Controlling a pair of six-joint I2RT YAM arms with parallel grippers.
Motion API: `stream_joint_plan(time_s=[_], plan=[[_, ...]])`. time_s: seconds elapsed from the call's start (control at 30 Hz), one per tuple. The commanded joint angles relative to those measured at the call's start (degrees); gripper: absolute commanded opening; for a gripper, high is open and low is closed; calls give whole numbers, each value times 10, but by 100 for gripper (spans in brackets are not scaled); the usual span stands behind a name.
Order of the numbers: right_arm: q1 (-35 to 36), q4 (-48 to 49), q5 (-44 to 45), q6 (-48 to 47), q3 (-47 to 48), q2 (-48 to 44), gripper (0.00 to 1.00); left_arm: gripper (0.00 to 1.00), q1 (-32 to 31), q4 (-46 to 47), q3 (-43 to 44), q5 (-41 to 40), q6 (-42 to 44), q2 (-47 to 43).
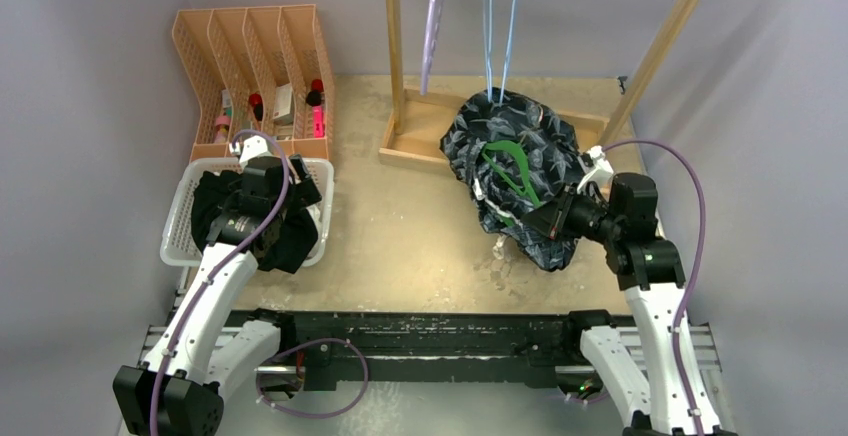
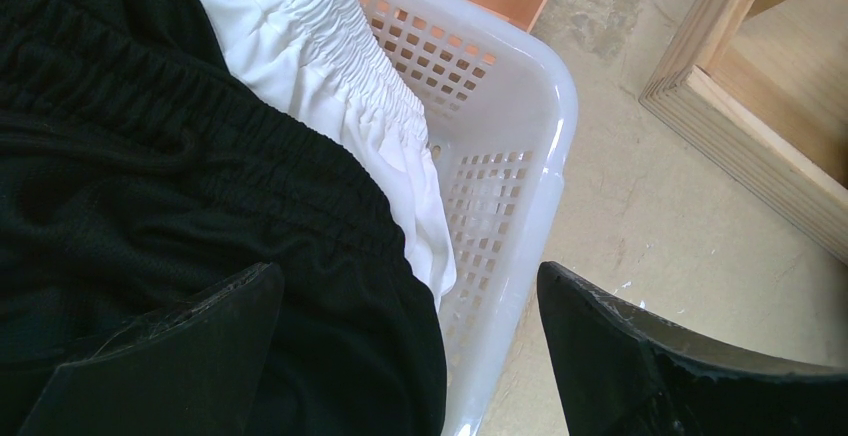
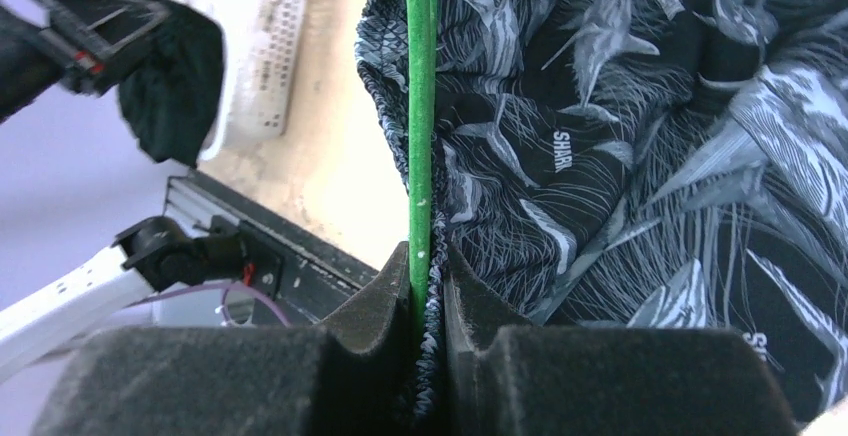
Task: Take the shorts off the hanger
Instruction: Pick up the hanger from the clothes rod.
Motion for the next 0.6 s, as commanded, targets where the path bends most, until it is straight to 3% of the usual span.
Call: stream_joint_plan(time_s=[0.0, 0.07, 0.2, 0.57], plan=[[-1, 86, -137, 3, 8, -18, 0, 98, 0, 7, 9, -5, 2, -3], [0, 82, -176, -9, 13, -11, 0, 98, 0, 6, 8, -6, 2, -3], [0, 39, -156, -42, 25, -8, 0, 98, 0, 7, 8, -6, 2, -8], [0, 3, -222, -89, 18, -20, 0, 97, 0, 8, 7, -4, 1, -10]])
